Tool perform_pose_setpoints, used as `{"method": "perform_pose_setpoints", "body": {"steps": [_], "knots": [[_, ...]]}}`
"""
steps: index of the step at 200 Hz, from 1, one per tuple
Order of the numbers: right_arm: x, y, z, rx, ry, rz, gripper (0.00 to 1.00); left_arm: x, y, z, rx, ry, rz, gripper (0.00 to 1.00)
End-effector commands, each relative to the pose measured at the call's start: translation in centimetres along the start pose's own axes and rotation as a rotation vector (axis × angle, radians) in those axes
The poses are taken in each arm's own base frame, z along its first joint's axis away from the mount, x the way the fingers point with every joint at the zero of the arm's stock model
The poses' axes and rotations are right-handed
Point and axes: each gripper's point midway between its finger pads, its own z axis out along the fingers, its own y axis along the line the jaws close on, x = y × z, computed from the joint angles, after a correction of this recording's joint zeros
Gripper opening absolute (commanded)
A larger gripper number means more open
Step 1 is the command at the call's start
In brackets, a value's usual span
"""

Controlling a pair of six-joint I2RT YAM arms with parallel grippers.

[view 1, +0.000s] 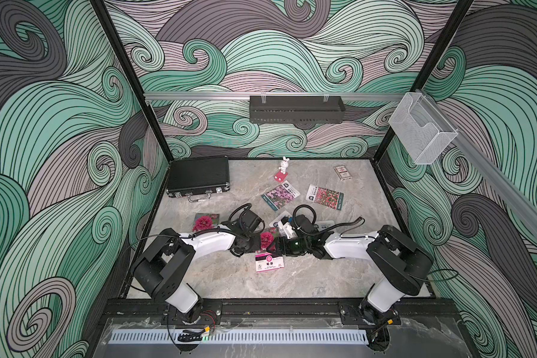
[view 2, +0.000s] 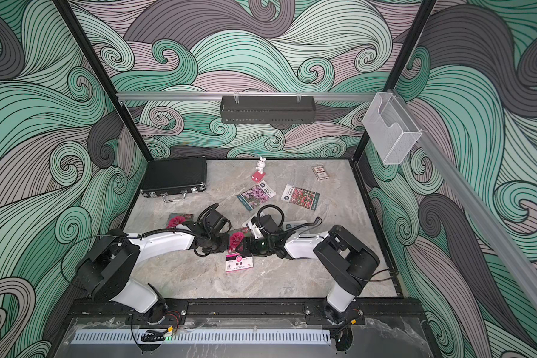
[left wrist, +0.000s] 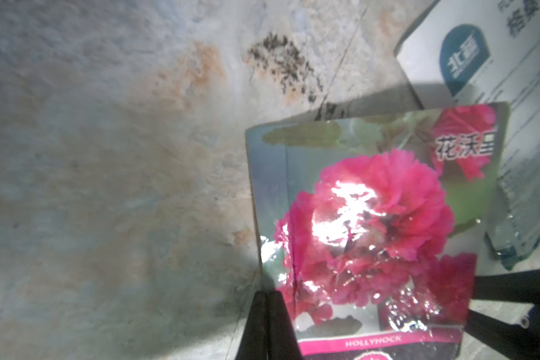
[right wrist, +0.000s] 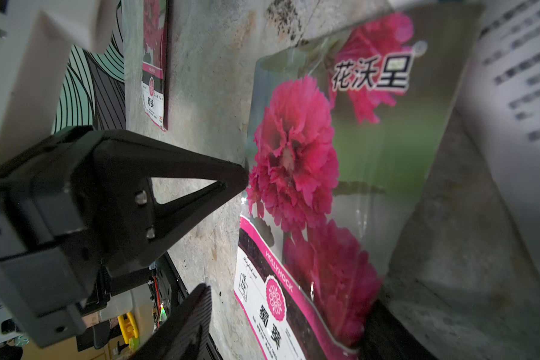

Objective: Arrange the seed packets in a row
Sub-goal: Pick up the seed packet from the center of the board.

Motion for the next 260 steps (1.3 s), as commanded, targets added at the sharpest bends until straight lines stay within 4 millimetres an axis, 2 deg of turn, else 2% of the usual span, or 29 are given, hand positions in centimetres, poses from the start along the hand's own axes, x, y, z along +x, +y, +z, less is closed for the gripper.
{"method": "perform_pose_setpoints", "body": {"steps": [1,49,69,92,107,124,139,146,168,175,197,218,239,260], "knots": [[2.6,-3.2,0.8,0.078,0.070,0.084,0.69,2.6,2.1,1.6,-0.084,0.094,-0.011,0.00],[2.0,-2.9,-0.1,0.069,0.010,0.078,0.59,2.5,2.4,1.1,-0.106,0.087,-0.011,0.00],[1.6,-3.0,-0.7,0.079,-0.026,0.067,0.49,2.4,2.5,0.8,-0.111,0.082,-0.011,0.00],[1.0,-2.7,-1.0,0.069,-0.051,0.053,0.29,2.3,2.4,0.4,-0.109,0.078,-0.005,0.00],[0.7,-2.5,-1.0,0.064,-0.061,0.048,0.25,2.2,2.4,0.3,-0.108,0.076,-0.004,0.00],[0.4,-2.5,-1.0,0.058,-0.077,0.048,0.14,2.3,2.3,0.1,-0.108,0.078,-0.004,0.00],[0.1,-2.1,-1.0,0.049,-0.086,0.040,0.09,1.9,1.9,-0.7,-0.092,0.059,-0.005,0.00],[0.0,-1.9,-1.0,0.042,-0.089,0.035,0.05,1.5,1.7,-1.4,-0.086,0.045,0.000,0.00],[-0.9,-0.7,-1.4,0.018,-0.108,0.022,0.01,0.1,0.9,-4.5,-0.084,-0.008,0.020,0.00],[-1.2,-0.2,-1.5,0.011,-0.111,0.012,0.01,-0.8,0.4,-6.6,-0.063,-0.061,0.025,0.00],[-2.7,1.9,-2.2,-0.014,-0.138,-0.016,0.00,-2.7,0.6,-12.0,-0.077,-0.195,0.035,0.00],[-4.7,4.3,-2.5,-0.041,-0.165,-0.033,0.00,-3.7,1.9,-15.8,-0.110,-0.307,0.047,0.00],[-6.4,6.3,-1.6,-0.060,-0.166,-0.038,0.02,-3.8,3.7,-17.8,-0.127,-0.361,0.015,0.00],[-8.0,7.3,0.5,-0.082,-0.158,0.002,0.00,-3.3,5.8,-17.9,-0.152,-0.349,-0.027,0.00]]}}
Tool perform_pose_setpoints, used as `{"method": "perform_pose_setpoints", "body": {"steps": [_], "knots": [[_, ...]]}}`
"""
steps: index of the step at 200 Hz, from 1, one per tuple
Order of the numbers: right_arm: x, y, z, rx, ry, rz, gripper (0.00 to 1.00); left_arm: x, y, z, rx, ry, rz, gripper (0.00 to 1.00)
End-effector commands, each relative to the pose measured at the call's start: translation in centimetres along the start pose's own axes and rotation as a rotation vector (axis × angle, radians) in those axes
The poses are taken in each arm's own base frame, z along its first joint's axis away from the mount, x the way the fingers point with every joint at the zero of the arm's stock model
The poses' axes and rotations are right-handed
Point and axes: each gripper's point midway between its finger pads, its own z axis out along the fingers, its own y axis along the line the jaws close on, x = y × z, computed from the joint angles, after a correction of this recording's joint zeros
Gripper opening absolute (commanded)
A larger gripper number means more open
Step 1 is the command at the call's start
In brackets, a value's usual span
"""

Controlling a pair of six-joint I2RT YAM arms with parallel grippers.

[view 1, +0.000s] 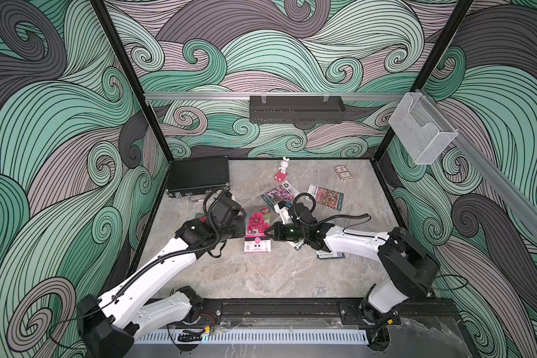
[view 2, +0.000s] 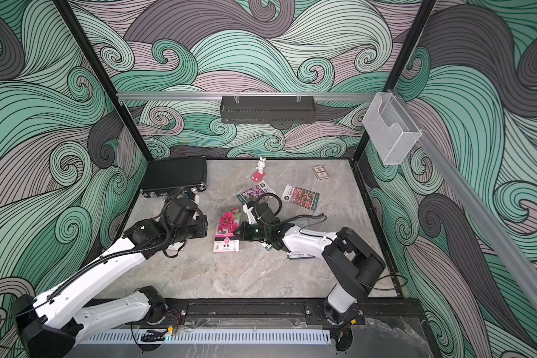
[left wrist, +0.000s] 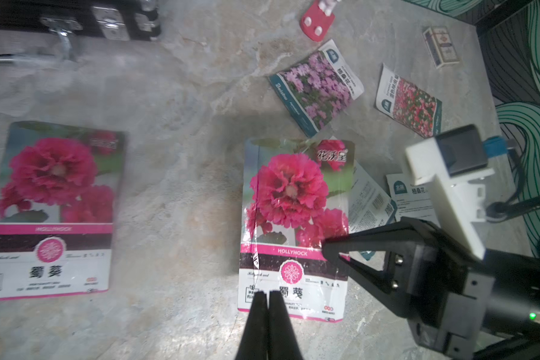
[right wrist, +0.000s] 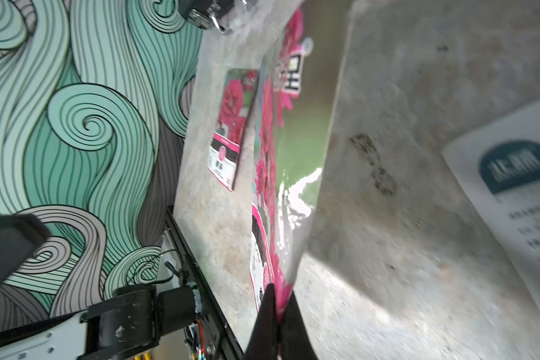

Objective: Arrange the seed packets in a row
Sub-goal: Pick up the seed packet from the center of the board, then place the seed packet at the center of the board.

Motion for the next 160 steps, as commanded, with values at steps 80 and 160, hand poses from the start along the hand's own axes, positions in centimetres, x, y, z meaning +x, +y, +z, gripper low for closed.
{"method": "perform_pose_setpoints", "body": {"steps": [80,160], "knots": [[-0.2,1.3,9.9,0.027,0.087,0.039,0.00,3.0,8.8,-0.3,-0.182,0.078,-0.098,0.00],[1.0,-0.6,11.5,0.095,0.062,0.111,0.00,2.9,8.8,-0.4,-0.168,0.070,-0.120,0.00]]}}
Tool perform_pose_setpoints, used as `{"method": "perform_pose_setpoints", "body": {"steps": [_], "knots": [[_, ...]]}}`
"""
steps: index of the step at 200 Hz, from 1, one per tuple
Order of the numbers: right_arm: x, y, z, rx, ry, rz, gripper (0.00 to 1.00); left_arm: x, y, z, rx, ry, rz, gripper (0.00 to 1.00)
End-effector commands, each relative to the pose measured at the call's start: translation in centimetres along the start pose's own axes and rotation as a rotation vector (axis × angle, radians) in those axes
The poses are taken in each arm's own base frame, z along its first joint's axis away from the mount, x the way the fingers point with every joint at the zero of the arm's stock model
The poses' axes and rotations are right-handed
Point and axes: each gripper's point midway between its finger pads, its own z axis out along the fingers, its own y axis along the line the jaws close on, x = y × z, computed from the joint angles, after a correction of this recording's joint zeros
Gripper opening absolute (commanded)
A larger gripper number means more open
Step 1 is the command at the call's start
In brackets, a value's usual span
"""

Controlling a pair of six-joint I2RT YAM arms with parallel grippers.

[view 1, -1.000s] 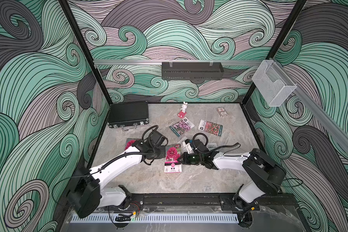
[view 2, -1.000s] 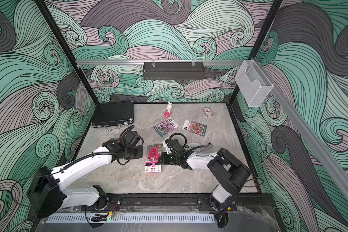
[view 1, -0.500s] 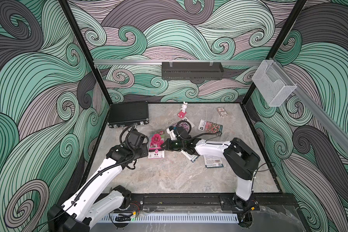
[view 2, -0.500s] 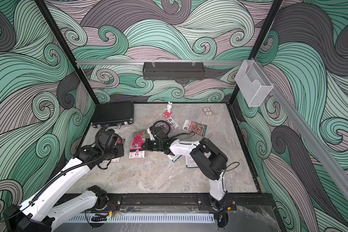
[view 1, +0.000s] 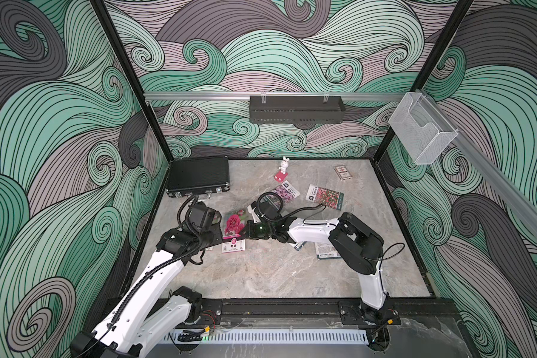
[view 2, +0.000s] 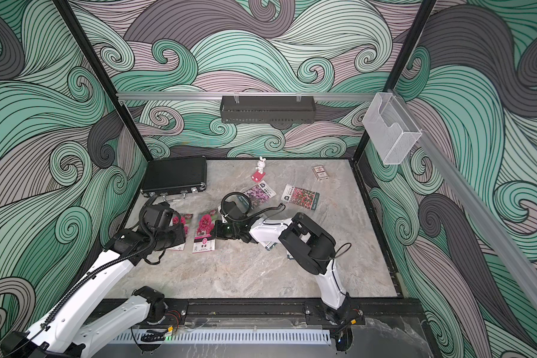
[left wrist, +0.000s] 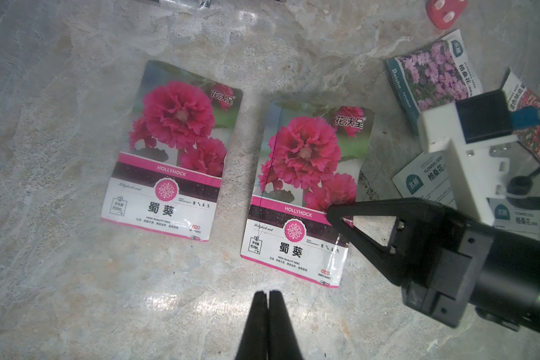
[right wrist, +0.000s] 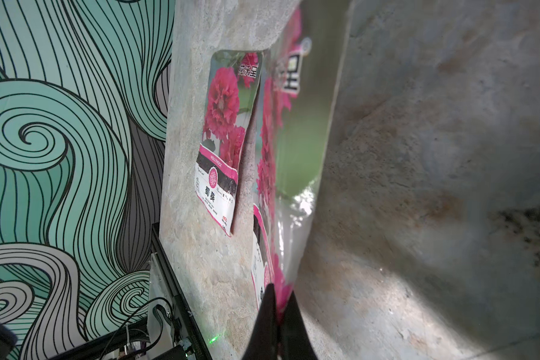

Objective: Arrange the seed packets in a row
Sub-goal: Place the seed packet at the center of the board.

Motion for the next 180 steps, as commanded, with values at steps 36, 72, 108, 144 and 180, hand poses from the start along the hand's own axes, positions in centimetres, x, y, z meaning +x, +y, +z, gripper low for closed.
{"method": "perform_pose_setpoints", "body": {"steps": [36,72,108,144,180], "knots": [[0.1,-1.6,2.3,0.019,-0.002,0.096,0.01,0.3,0.2,-0.1,0.006,0.013,0.005,0.00],[0.7,-1.7,2.9,0.025,0.035,0.091,0.02,0.2,0.0,0.0,0.013,0.012,0.010,0.01],[0.8,-1.9,3.3,0.039,0.056,0.078,0.02,0.2,-0.1,0.2,0.014,0.016,0.015,0.29],[0.9,-2.1,3.5,0.055,0.064,0.069,0.01,0.0,-0.1,0.1,0.018,0.009,0.014,0.50],[1.1,-2.5,3.6,0.079,0.077,0.060,0.01,-0.2,-0.2,-0.2,0.022,-0.002,0.016,0.59]]}}
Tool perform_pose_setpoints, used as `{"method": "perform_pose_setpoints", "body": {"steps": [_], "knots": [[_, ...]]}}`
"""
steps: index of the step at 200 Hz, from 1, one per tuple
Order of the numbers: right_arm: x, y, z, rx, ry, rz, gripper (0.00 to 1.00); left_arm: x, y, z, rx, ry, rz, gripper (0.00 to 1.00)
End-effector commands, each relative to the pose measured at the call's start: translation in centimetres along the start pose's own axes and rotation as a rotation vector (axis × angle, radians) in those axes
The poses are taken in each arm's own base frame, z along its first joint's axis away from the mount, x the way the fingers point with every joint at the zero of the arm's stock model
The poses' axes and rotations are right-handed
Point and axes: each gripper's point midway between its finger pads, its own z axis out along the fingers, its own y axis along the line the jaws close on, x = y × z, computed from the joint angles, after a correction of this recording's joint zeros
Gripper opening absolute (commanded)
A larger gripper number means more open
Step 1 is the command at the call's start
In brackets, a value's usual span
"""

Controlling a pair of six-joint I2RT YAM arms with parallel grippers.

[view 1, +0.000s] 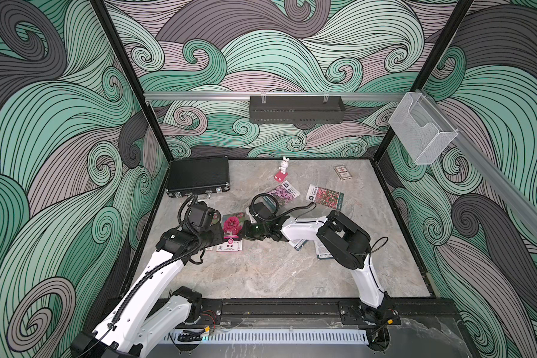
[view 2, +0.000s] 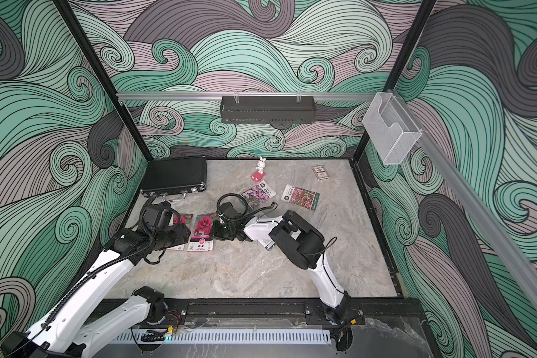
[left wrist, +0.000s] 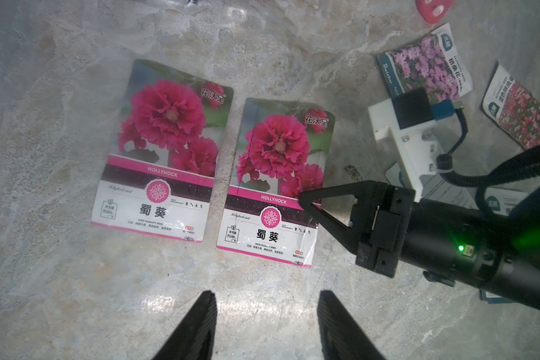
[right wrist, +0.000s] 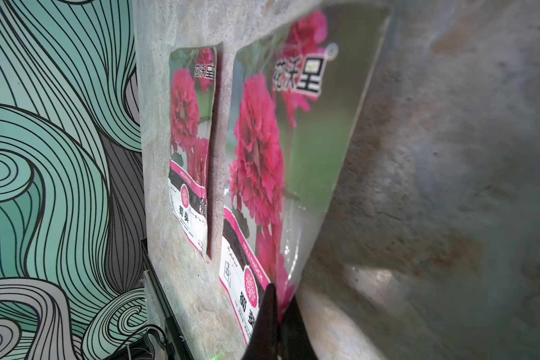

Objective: Arrange the seed packets in a row
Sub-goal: Place the seed packet at the center of the board.

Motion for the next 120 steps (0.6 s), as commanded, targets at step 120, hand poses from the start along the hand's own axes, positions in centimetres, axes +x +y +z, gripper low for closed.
{"method": "perform_pose_setpoints", "body": {"steps": [120], "knots": [[0.49,-1.24,1.26,0.068,0.039,-0.016,0.19,-0.37,0.34,-0.61,0.002,-0.034,-0.003,0.64]]}}
